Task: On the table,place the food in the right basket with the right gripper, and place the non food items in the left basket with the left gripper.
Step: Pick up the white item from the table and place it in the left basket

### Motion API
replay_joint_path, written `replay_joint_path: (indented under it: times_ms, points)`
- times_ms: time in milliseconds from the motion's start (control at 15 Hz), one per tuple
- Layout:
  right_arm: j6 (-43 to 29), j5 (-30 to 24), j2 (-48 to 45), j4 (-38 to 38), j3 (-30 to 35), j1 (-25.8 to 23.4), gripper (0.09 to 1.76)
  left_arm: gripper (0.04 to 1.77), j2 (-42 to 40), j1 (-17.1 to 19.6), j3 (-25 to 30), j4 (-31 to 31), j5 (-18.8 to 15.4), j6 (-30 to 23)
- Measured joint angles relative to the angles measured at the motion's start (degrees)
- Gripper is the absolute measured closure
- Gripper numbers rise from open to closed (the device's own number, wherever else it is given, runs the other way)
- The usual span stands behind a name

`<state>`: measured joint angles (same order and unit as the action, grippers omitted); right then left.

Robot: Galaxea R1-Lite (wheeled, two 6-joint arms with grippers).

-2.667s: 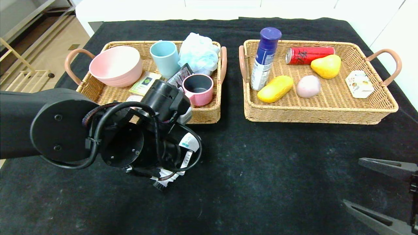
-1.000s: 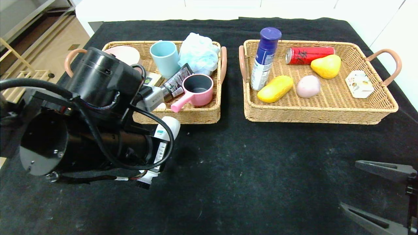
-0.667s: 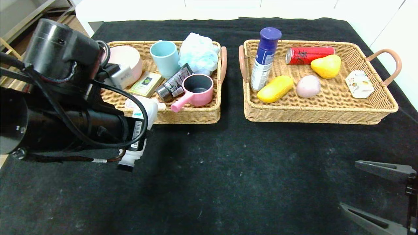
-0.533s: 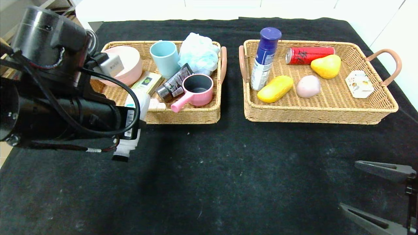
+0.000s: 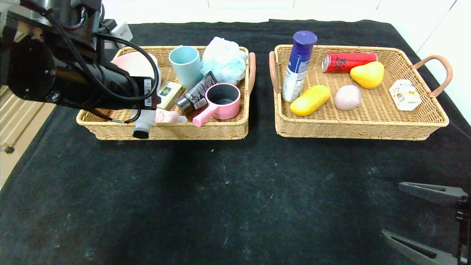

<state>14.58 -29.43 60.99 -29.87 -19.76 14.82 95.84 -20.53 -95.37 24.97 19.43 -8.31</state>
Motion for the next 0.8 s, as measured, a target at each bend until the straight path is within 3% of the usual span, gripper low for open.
replay_joint_path:
  times_ms: [333, 533, 800]
  points:
    - [0.00, 0.00, 0.00, 0.00, 0.02, 0.00, 0.14, 1.22, 8.09, 2.38, -8.39, -8.44, 0.33, -0.09]
    - [0.00, 0.00, 0.00, 0.00, -0.02, 0.00, 0.14, 1.22, 11.04, 3.97, -9.40, -13.84, 0.27, -0.22]
    - [-0.02, 0.00, 0.20, 0.00, 0.04, 0.00, 0.14, 1.22, 12.64, 4.60, -9.34, -16.46, 0.16, -0.48]
